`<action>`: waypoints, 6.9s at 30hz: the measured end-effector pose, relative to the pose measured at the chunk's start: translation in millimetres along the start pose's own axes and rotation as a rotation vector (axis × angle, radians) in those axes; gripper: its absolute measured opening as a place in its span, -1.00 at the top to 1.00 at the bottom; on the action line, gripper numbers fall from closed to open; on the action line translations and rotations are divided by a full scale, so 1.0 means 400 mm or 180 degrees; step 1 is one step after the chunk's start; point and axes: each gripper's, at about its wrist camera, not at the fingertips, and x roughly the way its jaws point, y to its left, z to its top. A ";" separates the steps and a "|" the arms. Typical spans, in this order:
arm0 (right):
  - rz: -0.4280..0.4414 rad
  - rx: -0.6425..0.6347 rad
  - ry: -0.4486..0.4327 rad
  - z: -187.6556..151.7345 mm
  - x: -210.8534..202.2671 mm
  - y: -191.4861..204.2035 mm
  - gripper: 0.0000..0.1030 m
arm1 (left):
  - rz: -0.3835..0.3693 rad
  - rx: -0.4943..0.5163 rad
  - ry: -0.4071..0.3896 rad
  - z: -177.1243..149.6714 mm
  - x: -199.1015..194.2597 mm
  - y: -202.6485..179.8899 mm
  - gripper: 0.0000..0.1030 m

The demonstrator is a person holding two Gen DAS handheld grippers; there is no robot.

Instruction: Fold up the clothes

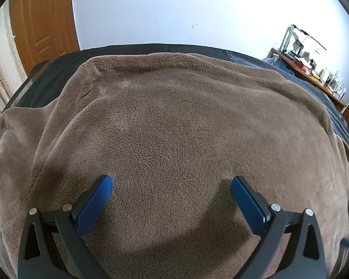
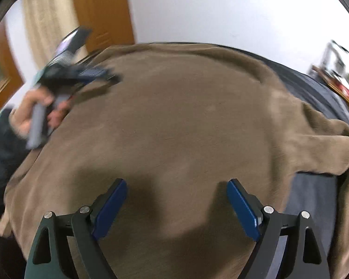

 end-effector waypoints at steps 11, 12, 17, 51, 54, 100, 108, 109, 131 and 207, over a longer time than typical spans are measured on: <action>-0.0055 -0.0273 0.0079 -0.036 0.006 0.083 -0.81 | 0.0003 0.0004 0.0003 0.004 0.004 -0.001 -0.99; -0.0061 -0.0269 0.0073 -0.037 0.005 0.083 -0.81 | 0.0006 0.0006 0.0001 0.004 0.004 -0.001 -0.99; -0.0054 -0.0268 0.0076 -0.035 0.012 0.076 -0.83 | 0.0009 0.0008 0.0000 0.004 0.004 -0.002 -0.99; -0.0570 0.2848 -0.1049 -0.458 -0.366 -0.474 0.03 | -0.1128 0.1025 -0.0173 -0.091 -0.093 -0.215 -0.99; -0.0537 0.2896 -0.1128 -0.459 -0.358 -0.491 0.12 | -0.1178 0.0798 -0.0014 -0.078 -0.060 -0.188 -0.99; -0.1633 0.2259 -0.2022 -0.211 -0.601 -0.503 0.68 | -0.1167 0.0718 0.0081 -0.089 -0.041 -0.181 -0.99; -0.1390 0.1590 -0.2385 -0.009 -0.668 -0.371 0.68 | -0.1214 0.0678 0.0092 -0.086 -0.043 -0.174 -0.99; -0.1348 0.1496 -0.2380 0.013 -0.664 -0.350 0.68 | -0.1227 0.0673 0.0092 -0.086 -0.043 -0.172 -0.99; -0.2346 0.1092 -0.0374 -0.231 -0.299 -0.468 -0.76 | -0.1144 0.0734 0.0070 -0.095 -0.044 -0.182 -0.99; 0.0944 0.1153 -0.1066 0.379 0.069 0.060 -0.66 | -0.1649 -0.1039 0.0252 0.009 0.000 0.108 -0.99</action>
